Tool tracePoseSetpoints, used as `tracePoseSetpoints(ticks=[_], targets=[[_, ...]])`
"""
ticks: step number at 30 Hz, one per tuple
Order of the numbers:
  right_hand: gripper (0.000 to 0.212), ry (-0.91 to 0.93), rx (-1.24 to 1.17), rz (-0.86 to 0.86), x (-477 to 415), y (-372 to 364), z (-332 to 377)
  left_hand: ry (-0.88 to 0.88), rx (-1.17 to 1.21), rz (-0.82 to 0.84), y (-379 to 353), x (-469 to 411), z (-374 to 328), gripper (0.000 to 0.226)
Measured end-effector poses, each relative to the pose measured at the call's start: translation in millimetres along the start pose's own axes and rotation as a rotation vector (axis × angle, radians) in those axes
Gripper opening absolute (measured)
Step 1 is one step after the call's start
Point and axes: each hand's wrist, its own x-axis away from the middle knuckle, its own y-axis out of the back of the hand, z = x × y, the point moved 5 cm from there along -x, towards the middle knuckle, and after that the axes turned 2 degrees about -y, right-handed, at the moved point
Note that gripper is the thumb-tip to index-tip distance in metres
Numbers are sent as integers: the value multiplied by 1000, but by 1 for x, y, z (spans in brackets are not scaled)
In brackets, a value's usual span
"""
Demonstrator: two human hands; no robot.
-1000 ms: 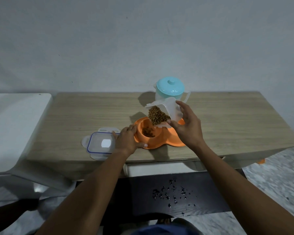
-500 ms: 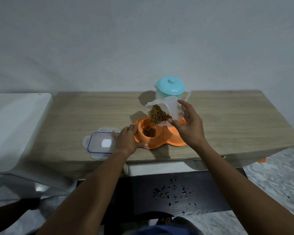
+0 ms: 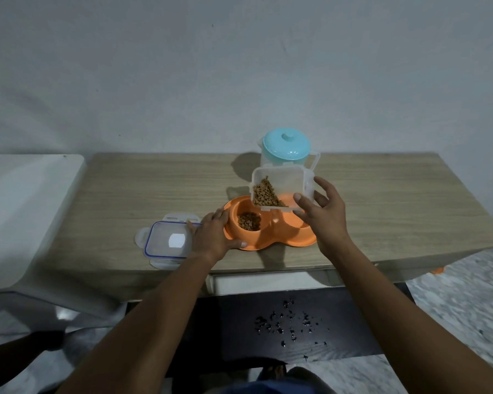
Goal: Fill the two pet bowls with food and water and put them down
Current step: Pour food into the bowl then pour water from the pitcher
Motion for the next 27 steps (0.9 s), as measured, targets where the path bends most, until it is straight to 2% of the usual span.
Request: tracePoseSetpoints(ticks=[5, 8, 11, 13, 16, 19, 24, 27], targets=[[63, -93, -86, 74, -9, -36, -3, 17, 16, -10, -3, 0, 4, 103], [62, -120, -54, 124, -24, -69, -6, 1, 6, -23, -4, 0, 5, 104], [59, -157, -5, 155, -47, -100, -16, -18, -21, -35, -3, 1, 3, 97], [60, -207, 4, 171, -66, -119, -27, -18, -39, -42, -3, 0, 4, 91], [60, -318, -27, 161, -96, -143, -46, -9, -60, -45, -6, -4, 8, 95], [50, -399, -3, 189, -120, -159, -62, 2, -44, -29, -8, -6, 11, 99], [35, -353, 171, 74, -135, -159, -76, 9, -62, -15, -5, -6, 11, 96], [15, -284, 337, -1, -137, -156, -79, 13, -72, 1, -6, -5, 12, 98]])
